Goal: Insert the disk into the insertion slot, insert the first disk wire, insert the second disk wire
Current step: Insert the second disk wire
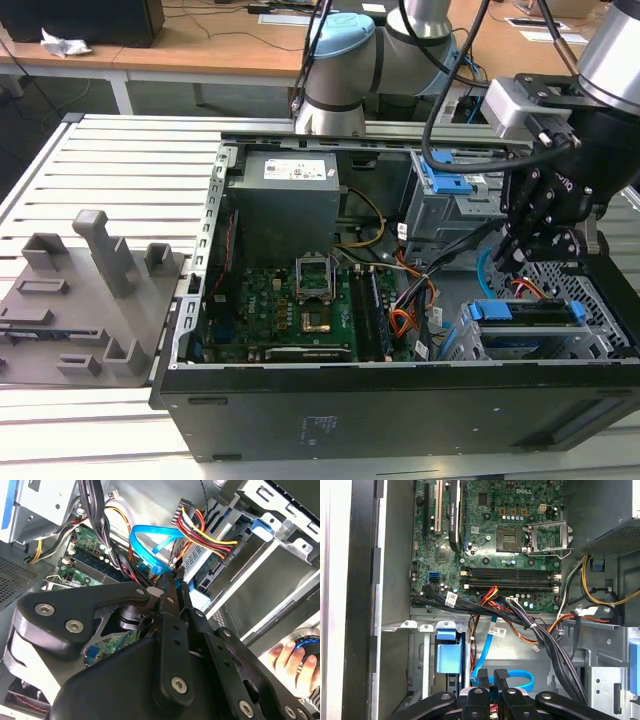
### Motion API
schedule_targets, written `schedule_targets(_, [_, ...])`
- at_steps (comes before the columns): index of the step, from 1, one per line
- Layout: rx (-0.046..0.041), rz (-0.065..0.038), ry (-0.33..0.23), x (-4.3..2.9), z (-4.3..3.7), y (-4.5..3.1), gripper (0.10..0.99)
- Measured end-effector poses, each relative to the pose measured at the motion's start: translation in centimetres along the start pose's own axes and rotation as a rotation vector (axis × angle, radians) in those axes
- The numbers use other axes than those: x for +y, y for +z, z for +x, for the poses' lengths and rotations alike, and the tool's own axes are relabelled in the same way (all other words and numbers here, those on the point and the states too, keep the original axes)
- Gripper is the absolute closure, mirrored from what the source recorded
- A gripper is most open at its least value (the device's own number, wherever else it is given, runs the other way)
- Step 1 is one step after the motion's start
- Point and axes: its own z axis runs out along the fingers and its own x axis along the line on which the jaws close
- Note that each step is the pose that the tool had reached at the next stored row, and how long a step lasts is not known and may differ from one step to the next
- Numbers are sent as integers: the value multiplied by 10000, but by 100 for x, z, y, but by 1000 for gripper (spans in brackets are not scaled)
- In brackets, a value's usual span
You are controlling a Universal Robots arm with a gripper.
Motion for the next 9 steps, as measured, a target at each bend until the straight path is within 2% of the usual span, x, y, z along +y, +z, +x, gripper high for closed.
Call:
schedule_targets(6, [-4, 0, 0, -1, 76, 9, 925])
schedule_targets(9, [-51, 0, 8, -9, 102, 22, 925])
